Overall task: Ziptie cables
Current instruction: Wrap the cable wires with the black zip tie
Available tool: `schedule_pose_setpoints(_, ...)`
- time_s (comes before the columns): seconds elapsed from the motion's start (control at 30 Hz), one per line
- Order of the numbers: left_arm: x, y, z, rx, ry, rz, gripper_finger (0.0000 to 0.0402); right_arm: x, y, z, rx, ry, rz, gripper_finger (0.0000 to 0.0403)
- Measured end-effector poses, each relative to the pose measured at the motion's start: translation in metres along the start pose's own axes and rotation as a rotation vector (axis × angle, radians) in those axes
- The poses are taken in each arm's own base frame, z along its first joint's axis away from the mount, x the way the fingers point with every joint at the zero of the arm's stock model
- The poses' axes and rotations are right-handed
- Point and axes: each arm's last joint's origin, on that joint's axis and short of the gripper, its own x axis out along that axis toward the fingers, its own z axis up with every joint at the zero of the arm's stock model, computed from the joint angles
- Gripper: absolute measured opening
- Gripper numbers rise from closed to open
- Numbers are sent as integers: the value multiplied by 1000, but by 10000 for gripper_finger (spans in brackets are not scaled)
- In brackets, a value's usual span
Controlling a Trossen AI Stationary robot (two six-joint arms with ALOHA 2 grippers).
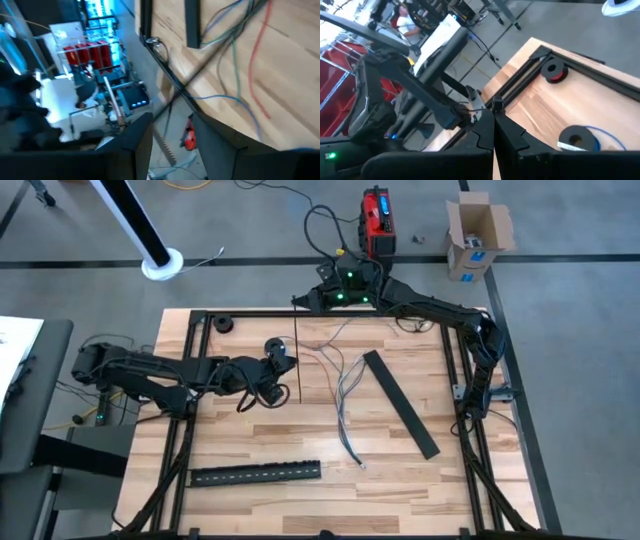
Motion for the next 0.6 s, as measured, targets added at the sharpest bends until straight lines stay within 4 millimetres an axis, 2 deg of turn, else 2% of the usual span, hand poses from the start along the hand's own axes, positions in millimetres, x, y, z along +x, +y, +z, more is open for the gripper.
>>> schedule_pose_setpoints(0.17, -1, 6, 2, 49, -28, 57, 134, 0, 1, 1, -2, 7, 31, 0)
schedule_pose_setpoints(0.3, -1, 4, 3, 129, -57, 34, 134, 0, 2, 0, 1, 20, 49, 0)
schedule_pose_setpoints(0.6, 0, 2, 10, 153, -108, 34, 134, -1, 5, 6, 12, 4, 123, 0)
